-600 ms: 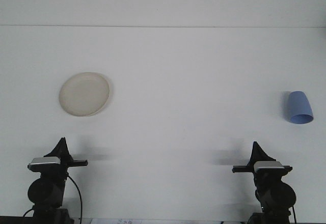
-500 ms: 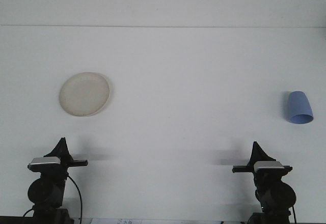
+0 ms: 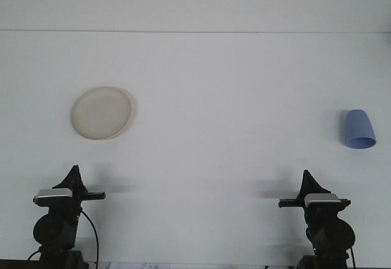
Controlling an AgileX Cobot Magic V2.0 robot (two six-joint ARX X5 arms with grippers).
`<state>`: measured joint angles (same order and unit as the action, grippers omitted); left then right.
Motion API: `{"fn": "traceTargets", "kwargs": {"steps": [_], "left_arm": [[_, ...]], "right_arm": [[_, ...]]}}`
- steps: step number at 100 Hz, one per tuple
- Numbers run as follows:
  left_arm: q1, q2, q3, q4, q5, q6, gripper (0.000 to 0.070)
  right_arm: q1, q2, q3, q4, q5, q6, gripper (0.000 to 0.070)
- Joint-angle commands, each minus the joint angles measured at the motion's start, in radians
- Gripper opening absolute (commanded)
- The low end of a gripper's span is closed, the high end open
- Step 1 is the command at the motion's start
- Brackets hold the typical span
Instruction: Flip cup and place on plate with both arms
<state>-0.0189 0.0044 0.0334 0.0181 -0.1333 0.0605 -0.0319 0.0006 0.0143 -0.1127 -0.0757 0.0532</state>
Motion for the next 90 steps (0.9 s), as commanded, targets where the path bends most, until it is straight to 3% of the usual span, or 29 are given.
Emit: {"fn": "traceTargets", "kwargs": {"steps": [1,14,32,53,59,66,71,81,83,90], "left_arm": [[0.001,-0.001,-0.019,0.011,-0.001,-0.001,0.0015],[0.001,-0.002,-0.019,0.011,-0.001,-0.001,0.0015],[0.001,-0.001,-0.019,0.011,-0.001,-0.001,0.0016],[0.001,-0.001,-0.019,0.011,-0.001,-0.001,0.0015],[0.001,-0.001,-0.019,0.011,-0.001,-0.001,0.0015],[0.001,-0.001,-0.019,0.011,-0.001,-0.001,0.0015],[0.001,-0.001,-0.019,0.011,-0.001,-0.001,0.0015],[0.001,-0.001,-0.019,0.011,-0.001,-0.001,0.0015],[0.001,-0.001,-0.019,0.011,-0.001,-0.001,0.0015],[0.001,-0.001,-0.019,0.011,-0.001,-0.001,0.0015]], "right_arm": [[0.0,0.001,-0.002,0.015,0.0,0.011,0.0006],[0.0,0.0,-0.002,0.015,-0.001,0.019,0.0006],[0.001,0.001,-0.002,0.015,-0.057,0.205,0.0006],[0.0,0.001,0.022,0.055,-0.056,0.38,0.0004],[0.0,0.003,0.076,0.051,-0.044,0.412,0.0004],[0.0,0.034,0.158,0.046,-0.018,0.398,0.0015],[0.0,0.07,0.232,0.021,-0.01,0.355,0.011],[0.0,0.182,0.394,-0.083,0.05,0.263,0.0498],[0.0,0.207,0.426,-0.106,0.058,0.243,0.0525],[0.0,0.291,0.523,-0.177,0.085,0.16,0.0525]]}}
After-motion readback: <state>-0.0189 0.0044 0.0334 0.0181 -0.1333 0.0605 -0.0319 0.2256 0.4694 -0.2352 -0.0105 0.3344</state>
